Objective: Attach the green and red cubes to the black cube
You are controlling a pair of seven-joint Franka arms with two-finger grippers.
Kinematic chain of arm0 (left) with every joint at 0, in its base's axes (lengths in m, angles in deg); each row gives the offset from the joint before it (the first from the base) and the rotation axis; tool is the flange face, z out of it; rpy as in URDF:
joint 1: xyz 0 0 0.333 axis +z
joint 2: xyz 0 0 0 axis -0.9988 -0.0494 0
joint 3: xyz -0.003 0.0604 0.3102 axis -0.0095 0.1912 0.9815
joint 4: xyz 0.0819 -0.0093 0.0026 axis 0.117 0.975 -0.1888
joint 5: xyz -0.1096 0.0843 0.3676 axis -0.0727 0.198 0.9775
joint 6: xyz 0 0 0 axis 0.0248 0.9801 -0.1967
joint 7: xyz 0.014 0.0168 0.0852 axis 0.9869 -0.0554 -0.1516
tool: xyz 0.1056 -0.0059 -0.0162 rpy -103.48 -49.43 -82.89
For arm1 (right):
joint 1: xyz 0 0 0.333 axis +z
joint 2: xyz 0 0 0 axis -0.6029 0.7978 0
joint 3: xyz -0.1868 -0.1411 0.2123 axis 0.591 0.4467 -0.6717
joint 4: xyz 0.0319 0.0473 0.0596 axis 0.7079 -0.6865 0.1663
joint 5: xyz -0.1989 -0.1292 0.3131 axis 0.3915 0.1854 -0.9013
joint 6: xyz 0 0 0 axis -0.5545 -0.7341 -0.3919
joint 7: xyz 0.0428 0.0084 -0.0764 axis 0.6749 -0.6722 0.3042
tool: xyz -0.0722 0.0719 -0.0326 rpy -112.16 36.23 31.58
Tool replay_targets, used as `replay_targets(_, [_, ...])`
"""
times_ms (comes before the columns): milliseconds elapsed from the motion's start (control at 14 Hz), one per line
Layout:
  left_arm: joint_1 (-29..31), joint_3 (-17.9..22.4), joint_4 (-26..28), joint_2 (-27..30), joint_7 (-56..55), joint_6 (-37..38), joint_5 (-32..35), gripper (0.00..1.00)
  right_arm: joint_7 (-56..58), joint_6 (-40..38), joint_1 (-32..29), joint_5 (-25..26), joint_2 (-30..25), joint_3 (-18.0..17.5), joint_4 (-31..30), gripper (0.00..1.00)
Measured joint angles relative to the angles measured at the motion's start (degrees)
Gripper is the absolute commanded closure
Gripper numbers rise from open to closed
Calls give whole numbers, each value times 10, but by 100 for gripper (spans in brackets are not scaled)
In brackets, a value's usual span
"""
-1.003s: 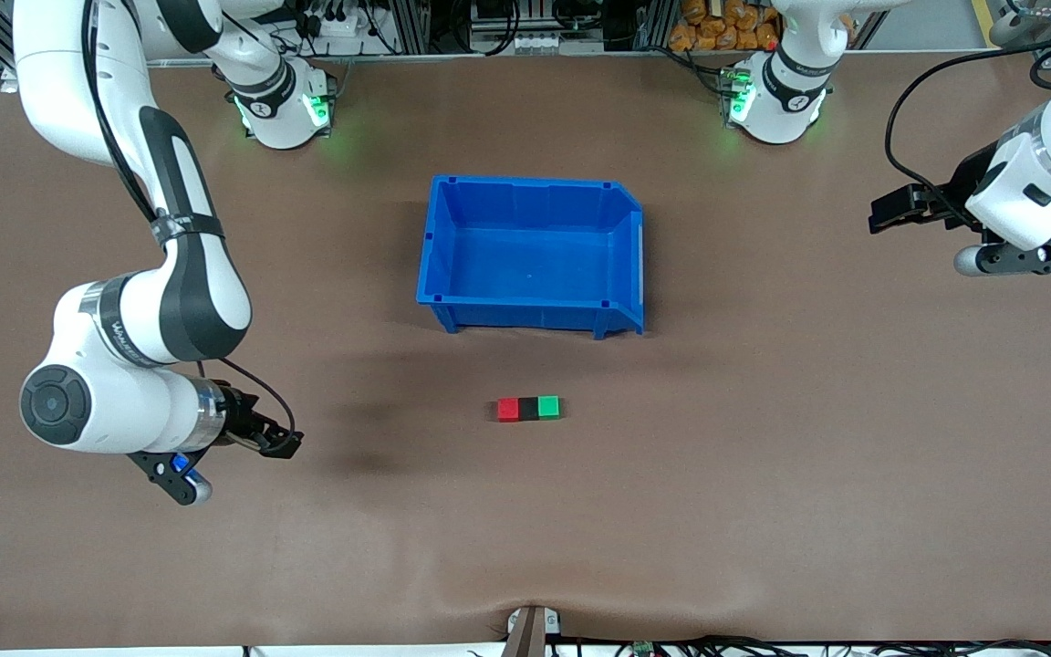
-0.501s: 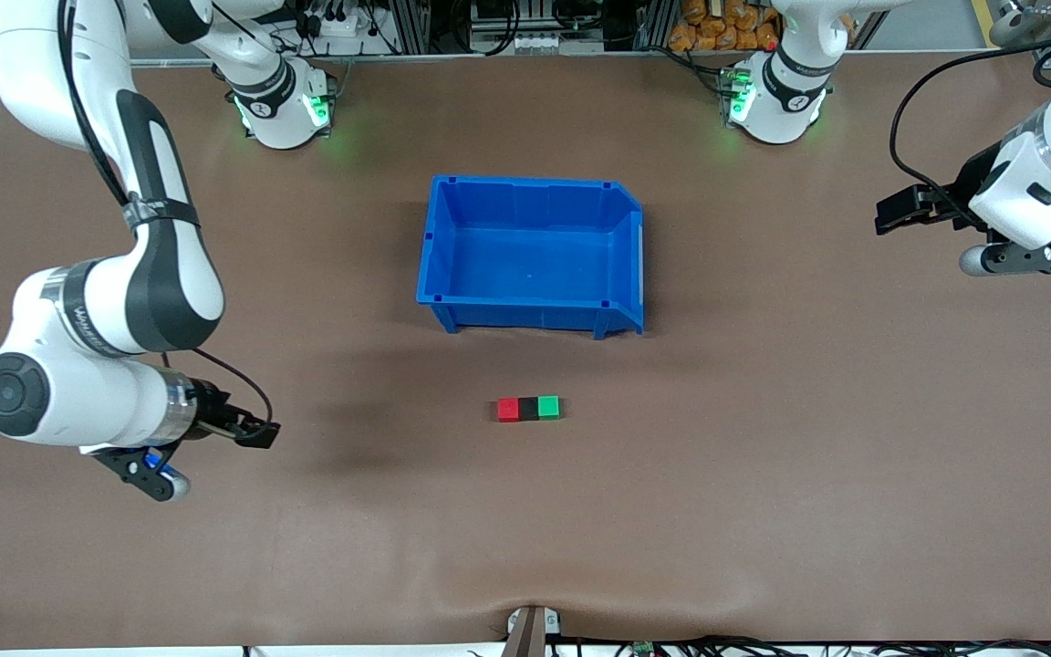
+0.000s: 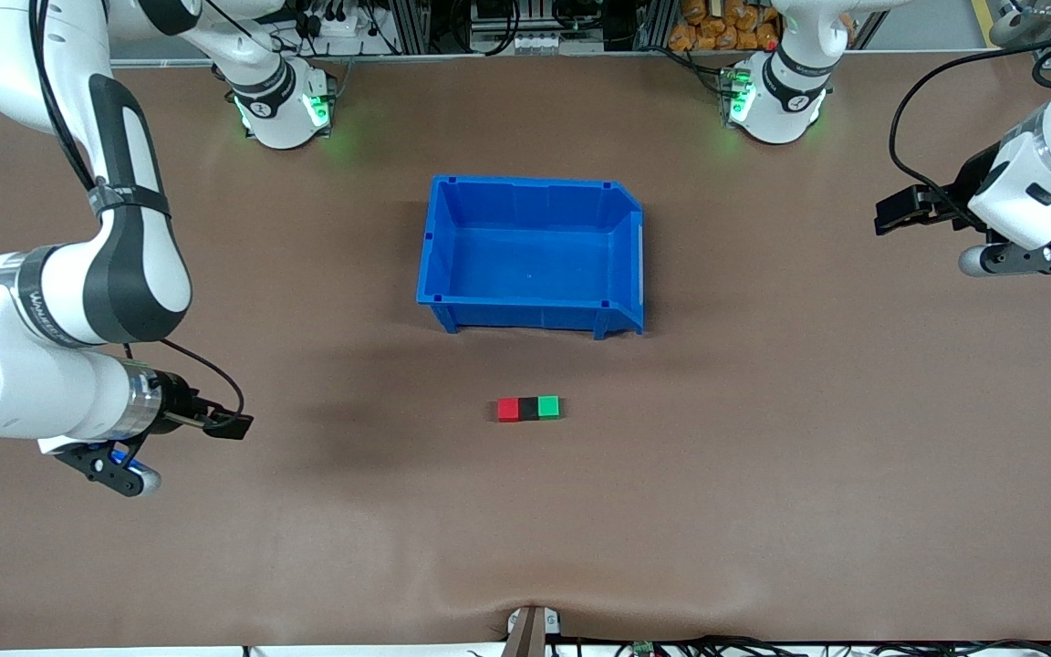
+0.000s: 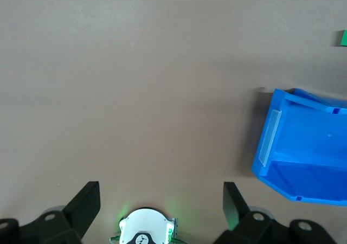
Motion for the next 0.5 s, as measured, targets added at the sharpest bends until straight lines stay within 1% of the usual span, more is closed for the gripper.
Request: replay_targets(501, [-1,0,0,-1,0,0,0,0,62,-12,-20,6,-15,0,0,0])
